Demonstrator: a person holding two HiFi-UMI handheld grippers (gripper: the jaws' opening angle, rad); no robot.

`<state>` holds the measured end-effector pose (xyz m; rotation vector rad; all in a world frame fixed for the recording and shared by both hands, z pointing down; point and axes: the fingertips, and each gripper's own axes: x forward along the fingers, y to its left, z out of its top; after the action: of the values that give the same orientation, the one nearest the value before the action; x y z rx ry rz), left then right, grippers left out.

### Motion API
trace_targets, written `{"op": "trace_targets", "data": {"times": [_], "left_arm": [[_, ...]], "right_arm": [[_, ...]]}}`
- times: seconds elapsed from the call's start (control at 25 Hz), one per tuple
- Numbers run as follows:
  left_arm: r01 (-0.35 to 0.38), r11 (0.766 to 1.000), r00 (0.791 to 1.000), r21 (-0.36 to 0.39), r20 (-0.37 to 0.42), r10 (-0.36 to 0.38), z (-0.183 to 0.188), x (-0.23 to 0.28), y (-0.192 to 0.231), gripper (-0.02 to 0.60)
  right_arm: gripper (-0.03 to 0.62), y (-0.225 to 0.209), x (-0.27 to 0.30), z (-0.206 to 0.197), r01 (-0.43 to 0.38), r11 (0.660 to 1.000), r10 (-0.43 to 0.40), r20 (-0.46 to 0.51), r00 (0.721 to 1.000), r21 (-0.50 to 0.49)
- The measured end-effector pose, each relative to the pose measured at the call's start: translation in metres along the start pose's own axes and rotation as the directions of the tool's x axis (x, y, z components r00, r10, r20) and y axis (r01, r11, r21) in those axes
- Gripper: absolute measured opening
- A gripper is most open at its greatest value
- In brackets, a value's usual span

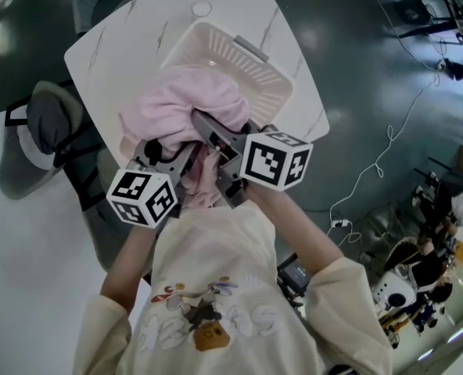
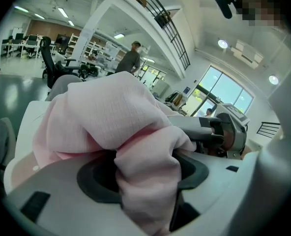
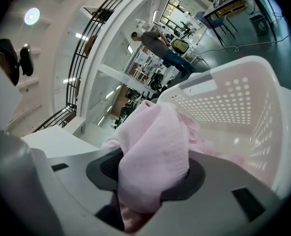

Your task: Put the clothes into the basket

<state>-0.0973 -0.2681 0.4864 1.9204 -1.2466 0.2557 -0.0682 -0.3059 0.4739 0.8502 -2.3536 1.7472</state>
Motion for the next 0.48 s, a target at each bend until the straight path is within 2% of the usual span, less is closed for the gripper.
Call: {"op": "trace_targets", "data": {"times": [0.48], "left_arm": [[-0.045,0.999,0.997,-0.007,-0.055,0.045,-0.005,0.028,0.015,0.281]], "right_arm": [[0.183,-0.033,0.013,0.011,0.100,0.993,-0.102,0.038,0.994,0.056]]}}
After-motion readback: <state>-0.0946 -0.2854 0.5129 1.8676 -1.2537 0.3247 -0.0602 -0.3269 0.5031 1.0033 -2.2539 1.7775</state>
